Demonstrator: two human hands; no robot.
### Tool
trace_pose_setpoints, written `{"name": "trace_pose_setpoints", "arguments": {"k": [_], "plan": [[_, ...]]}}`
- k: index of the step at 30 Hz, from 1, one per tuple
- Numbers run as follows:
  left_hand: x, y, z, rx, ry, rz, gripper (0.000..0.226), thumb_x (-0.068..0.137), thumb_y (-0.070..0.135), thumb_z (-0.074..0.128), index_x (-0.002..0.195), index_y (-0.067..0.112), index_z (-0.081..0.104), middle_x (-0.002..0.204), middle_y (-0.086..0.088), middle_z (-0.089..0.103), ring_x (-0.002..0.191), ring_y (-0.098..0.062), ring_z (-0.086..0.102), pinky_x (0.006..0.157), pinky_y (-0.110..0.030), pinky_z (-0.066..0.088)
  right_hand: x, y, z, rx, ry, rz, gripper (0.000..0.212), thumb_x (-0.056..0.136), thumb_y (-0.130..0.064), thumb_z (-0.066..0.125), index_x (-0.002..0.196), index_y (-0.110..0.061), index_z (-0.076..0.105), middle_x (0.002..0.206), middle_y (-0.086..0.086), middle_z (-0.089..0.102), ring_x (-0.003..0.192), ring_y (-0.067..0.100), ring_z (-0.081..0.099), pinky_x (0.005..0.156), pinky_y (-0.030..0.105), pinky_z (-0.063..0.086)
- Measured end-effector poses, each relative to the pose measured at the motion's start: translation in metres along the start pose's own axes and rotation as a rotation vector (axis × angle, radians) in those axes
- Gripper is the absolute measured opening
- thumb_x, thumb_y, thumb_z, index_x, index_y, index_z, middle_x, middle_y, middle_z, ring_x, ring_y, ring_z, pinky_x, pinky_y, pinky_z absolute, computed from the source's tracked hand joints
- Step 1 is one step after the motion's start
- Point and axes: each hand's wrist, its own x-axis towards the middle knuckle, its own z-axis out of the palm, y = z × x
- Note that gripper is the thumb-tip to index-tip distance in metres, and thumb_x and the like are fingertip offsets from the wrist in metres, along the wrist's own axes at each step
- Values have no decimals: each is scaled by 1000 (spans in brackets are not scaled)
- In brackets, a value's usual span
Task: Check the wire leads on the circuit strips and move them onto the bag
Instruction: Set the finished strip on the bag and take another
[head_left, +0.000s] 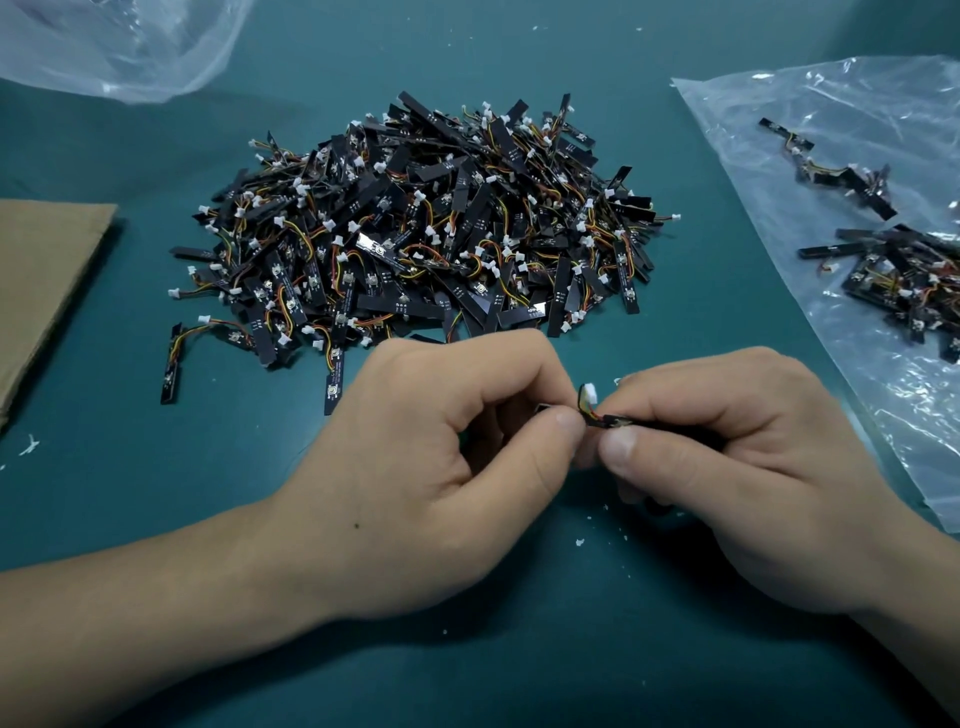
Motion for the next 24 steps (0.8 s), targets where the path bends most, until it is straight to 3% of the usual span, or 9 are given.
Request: {"name": "trace_pose_setpoints", "arguments": {"k": [24], "plan": [[0,4,-2,187,-33,-63,21,88,26,59,80,35,42,55,26,30,53,8,36,59,-8,23,-4,1,-1,-35,20,-6,30,90,-34,59,70,-14,70,55,10,53,51,29,50,47,41,38]]}}
